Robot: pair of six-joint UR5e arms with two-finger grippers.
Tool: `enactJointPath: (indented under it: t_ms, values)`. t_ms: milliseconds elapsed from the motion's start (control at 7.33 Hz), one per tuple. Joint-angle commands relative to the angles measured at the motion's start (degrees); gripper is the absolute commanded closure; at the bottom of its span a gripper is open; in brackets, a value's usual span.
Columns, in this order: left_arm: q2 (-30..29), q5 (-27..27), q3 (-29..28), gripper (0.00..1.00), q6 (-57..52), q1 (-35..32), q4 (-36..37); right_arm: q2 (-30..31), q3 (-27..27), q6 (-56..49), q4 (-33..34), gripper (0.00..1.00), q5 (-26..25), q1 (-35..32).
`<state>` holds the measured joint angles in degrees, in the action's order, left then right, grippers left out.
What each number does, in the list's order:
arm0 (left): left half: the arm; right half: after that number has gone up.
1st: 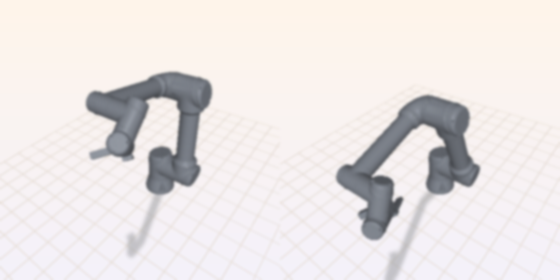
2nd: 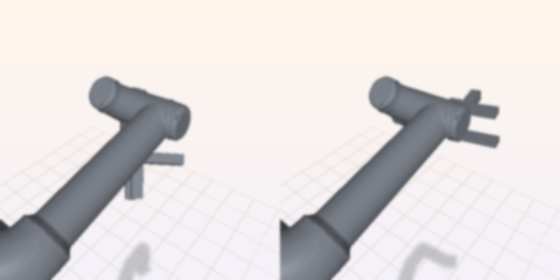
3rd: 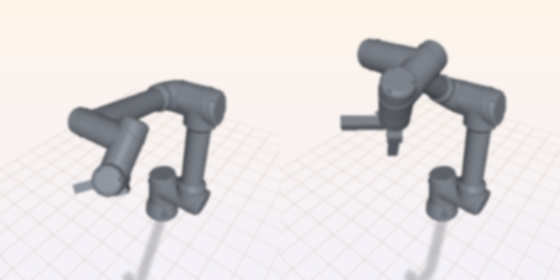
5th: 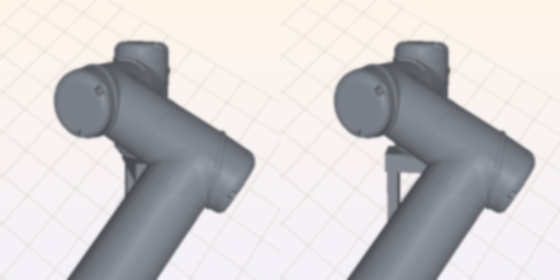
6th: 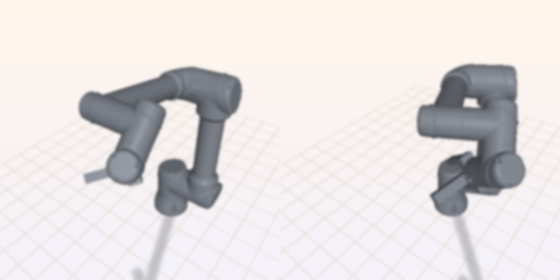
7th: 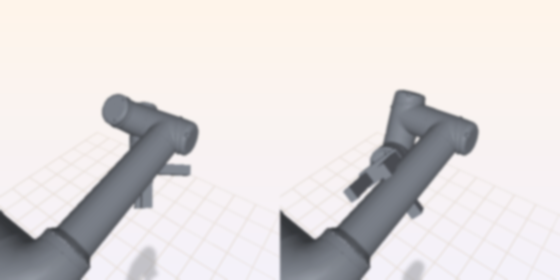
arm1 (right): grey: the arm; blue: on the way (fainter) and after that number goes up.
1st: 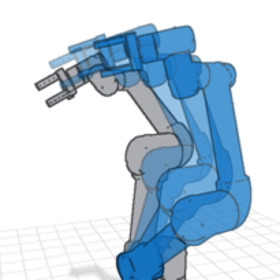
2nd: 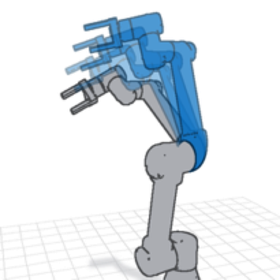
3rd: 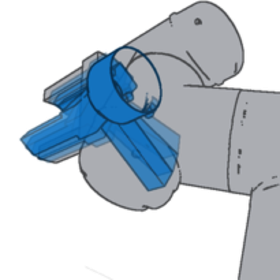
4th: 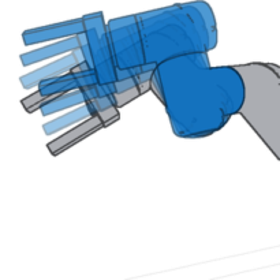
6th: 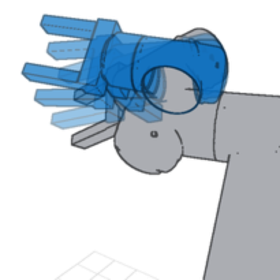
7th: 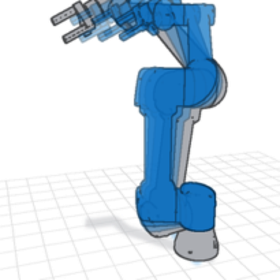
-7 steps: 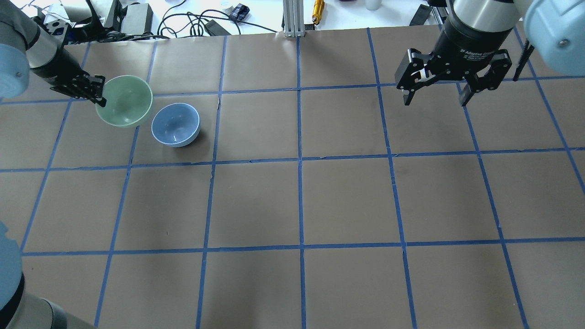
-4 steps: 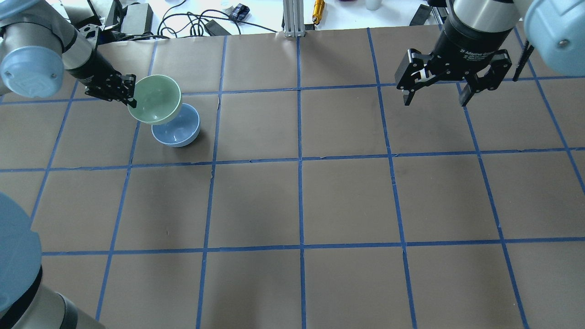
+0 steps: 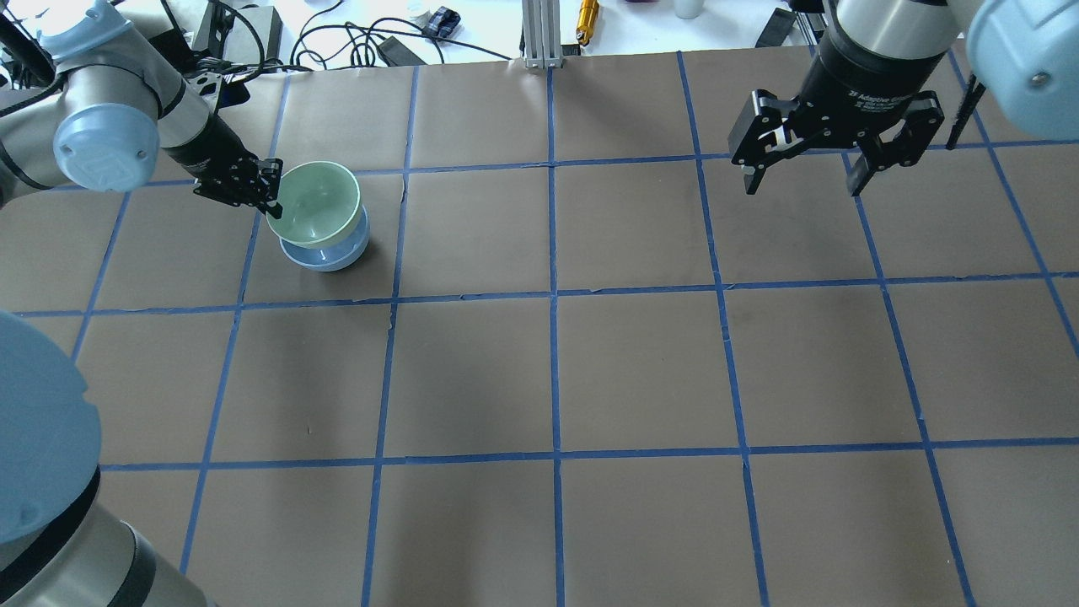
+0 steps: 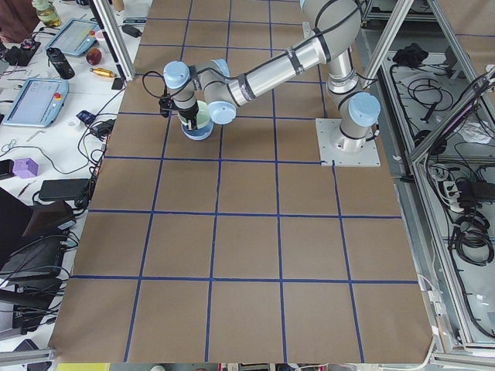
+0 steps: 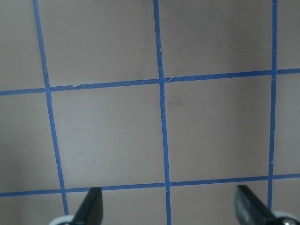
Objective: Stack green bowl on blue bowl
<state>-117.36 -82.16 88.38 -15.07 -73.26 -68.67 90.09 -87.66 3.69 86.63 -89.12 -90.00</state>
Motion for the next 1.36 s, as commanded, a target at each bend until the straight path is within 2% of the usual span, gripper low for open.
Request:
enactJointPath:
  t_ms: [0, 136, 273, 409, 545, 818, 955, 1227]
  values:
    - [-0.59, -1.23, 0.39, 0.9, -0.14, 0.05, 0.11, 0.0, 0.03, 0.0, -0.05, 0.0, 0.0, 0.0]
    - [-1.11, -1.68, 0.39, 0.67, -0.23, 0.05, 2.03, 0.0, 0.03, 0.0, 0.03, 0.0, 0.0, 0.0]
    - [-1.47, -1.68, 0.3, 0.36, -0.49, 0.05, 3.09, 0.0, 0.03, 0.0, -0.05, 0.0, 0.0, 0.0]
    - [-1.47, -1.68, 0.04, 0.18, -1.1, 0.05, 3.1, 0.0, 0.03, 0.0, -0.06, 0.0, 0.0, 0.0]
    - [-1.04, -1.6, -0.4, 0.07, -0.93, 0.05, 3.02, 0.0, 0.03, 0.0, 0.03, 0.0, 0.0, 0.0]
    - [2.46, -1.77, -0.84, 0.07, -0.05, -1.96, 1.7, 0.0, 0.03, 0.0, 0.03, 0.0, 0.0, 0.0]
    - [4.92, -5.77, -1.02, 0.07, 0.47, -4.06, 0.91, 0.0, 0.03, 0.0, 0.03, 0.0, 0.0, 0.0]
    - [10.71, -7.48, -1.02, 0.0, 13.34, -10.29, -5.3, 0.0, 0.03, 0.0, 0.03, 0.0, 0.0, 0.0]
